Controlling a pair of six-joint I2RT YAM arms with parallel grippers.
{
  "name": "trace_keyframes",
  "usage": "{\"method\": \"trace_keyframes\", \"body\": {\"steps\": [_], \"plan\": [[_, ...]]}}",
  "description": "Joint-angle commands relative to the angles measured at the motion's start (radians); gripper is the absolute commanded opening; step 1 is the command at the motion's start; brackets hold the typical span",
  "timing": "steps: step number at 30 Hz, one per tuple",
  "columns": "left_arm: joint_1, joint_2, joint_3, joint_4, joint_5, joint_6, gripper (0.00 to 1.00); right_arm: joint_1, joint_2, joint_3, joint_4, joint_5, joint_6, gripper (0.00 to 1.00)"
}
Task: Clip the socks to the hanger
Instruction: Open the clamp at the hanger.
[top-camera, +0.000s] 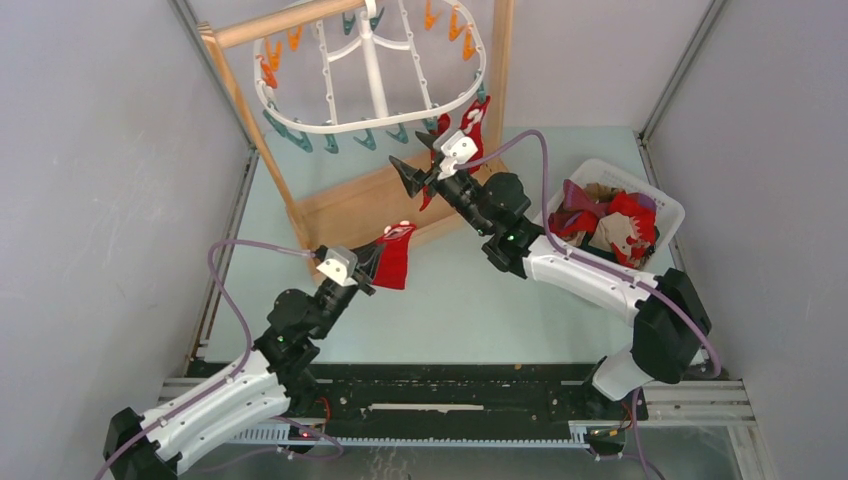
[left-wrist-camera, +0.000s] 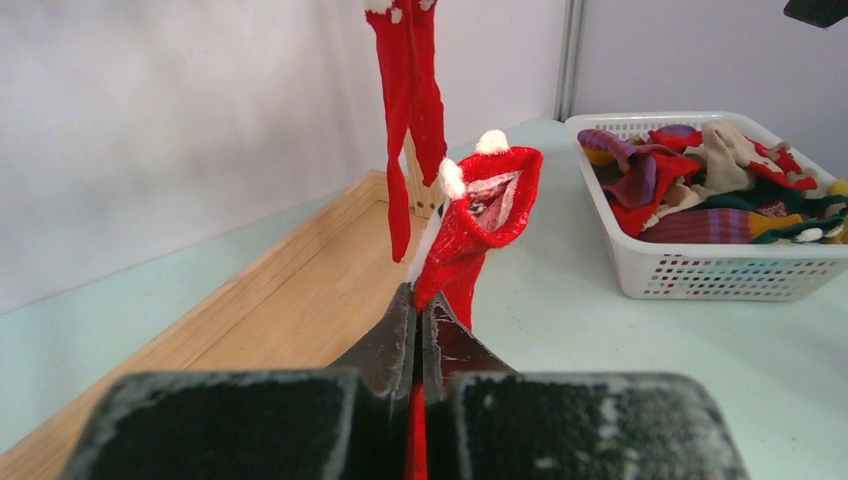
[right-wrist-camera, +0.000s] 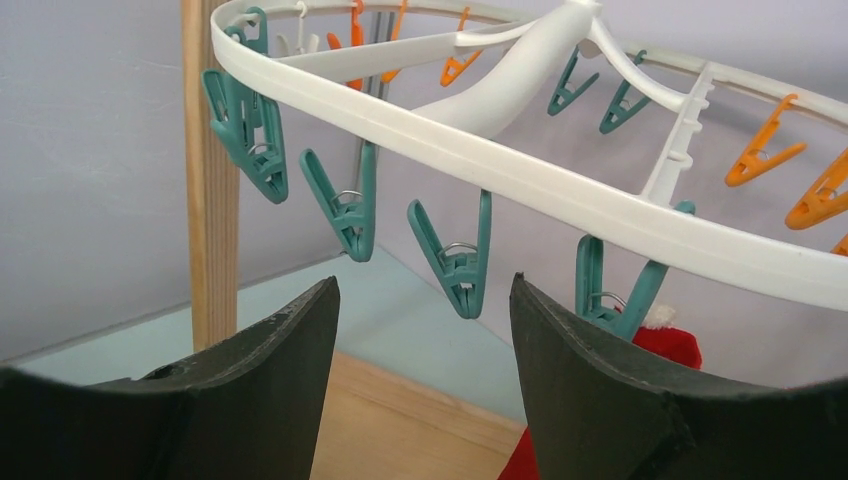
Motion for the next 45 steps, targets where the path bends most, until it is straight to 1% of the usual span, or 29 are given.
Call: {"method": "trace_keyframes", "body": {"steps": [1, 5, 16, 29, 39, 45], "plan": [[0.032, 0.015, 0.021, 0.050, 0.017, -0.009, 0.00, -0.012, 0.038, 0.067, 0.061, 0.019, 0.025, 0.70], [0.044, 0.034, 0.029, 0.061, 0.031, -0.006, 0.00, -0.020, 0.066, 0.093, 0.061, 0.027, 0.065, 0.65], [0.101, 0.054, 0.039, 0.068, 0.093, -0.009, 0.00, -0.028, 0.136, 0.169, 0.070, 0.022, 0.064, 0.66], [0.166, 0.075, 0.053, 0.074, 0.168, -0.023, 0.00, -0.037, 0.186, 0.228, 0.072, 0.012, 0.070, 0.59], [0.190, 0.092, 0.067, 0.081, 0.182, -0.033, 0.00, -0.042, 0.205, 0.252, 0.091, -0.004, 0.078, 0.59], [0.196, 0.110, 0.075, 0.089, 0.213, -0.038, 0.00, -0.048, 0.200, 0.248, 0.100, -0.044, 0.084, 0.53]]}}
